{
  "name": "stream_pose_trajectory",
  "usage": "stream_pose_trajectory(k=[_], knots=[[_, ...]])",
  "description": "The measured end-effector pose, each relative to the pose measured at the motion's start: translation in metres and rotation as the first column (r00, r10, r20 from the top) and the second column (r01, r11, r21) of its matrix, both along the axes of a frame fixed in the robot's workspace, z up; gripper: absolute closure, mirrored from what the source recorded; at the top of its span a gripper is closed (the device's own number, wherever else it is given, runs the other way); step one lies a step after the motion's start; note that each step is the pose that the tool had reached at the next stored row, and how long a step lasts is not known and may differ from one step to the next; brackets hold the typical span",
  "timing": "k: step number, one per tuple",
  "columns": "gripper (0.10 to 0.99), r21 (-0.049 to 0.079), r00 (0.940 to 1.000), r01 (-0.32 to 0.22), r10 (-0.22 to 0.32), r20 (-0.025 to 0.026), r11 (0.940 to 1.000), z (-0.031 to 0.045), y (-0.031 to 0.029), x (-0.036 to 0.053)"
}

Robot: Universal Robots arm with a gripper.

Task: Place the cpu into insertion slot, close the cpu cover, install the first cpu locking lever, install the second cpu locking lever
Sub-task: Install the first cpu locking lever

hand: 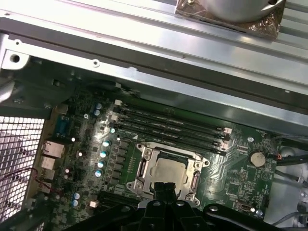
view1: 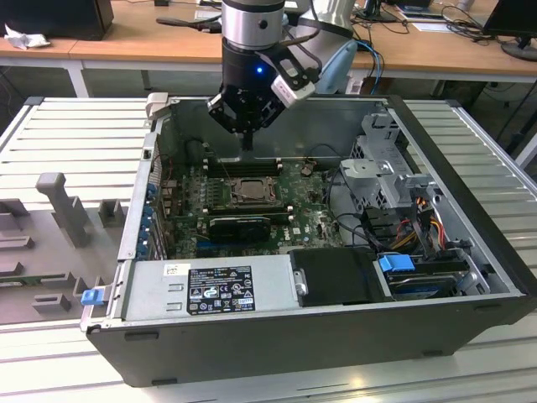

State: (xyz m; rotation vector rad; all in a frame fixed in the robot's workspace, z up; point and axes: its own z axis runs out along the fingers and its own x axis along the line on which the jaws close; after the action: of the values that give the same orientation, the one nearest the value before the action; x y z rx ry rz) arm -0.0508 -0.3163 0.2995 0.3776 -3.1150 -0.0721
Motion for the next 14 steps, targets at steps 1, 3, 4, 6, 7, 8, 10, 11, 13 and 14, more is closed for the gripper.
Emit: stream_pose_trajectory(k=[1, 3, 4, 6, 7, 8, 10, 11, 13, 14], knots=[[0.98, 0.0, 1.0, 0.0, 0.0, 0.0003, 1.0, -0.0001, 0.0, -0.0031], [0.98, 0.0, 1.0, 0.006, -0.006, 0.0014, 1.0, -0.0044, 0.0002, -0.01], [0.98, 0.0, 0.9999, 0.016, -0.016, 0.0013, 0.9999, -0.0068, 0.0004, -0.0105], [0.98, 0.0, 0.9992, 0.04, -0.04, 0.0013, 0.9992, -0.0117, 0.001, -0.0111], [0.98, 0.0, 0.9991, 0.043, -0.043, 0.0012, 0.9991, -0.013, 0.0011, -0.0123], [0.98, 0.0, 0.9991, 0.043, -0.043, 0.0013, 0.9991, -0.0146, 0.0011, -0.0146], [0.98, 0.0, 0.999, 0.044, -0.044, 0.0013, 0.999, -0.0182, 0.0011, -0.0239], [0.98, 0.0, 0.999, 0.044, -0.044, 0.0012, 0.999, -0.019, 0.001, -0.0276], [0.98, 0.0, 0.999, 0.045, -0.045, 0.0012, 0.999, -0.0202, 0.0011, -0.036], [0.98, 0.0, 0.9989, 0.046, -0.046, 0.0013, 0.9989, -0.0205, 0.0011, -0.0383]])
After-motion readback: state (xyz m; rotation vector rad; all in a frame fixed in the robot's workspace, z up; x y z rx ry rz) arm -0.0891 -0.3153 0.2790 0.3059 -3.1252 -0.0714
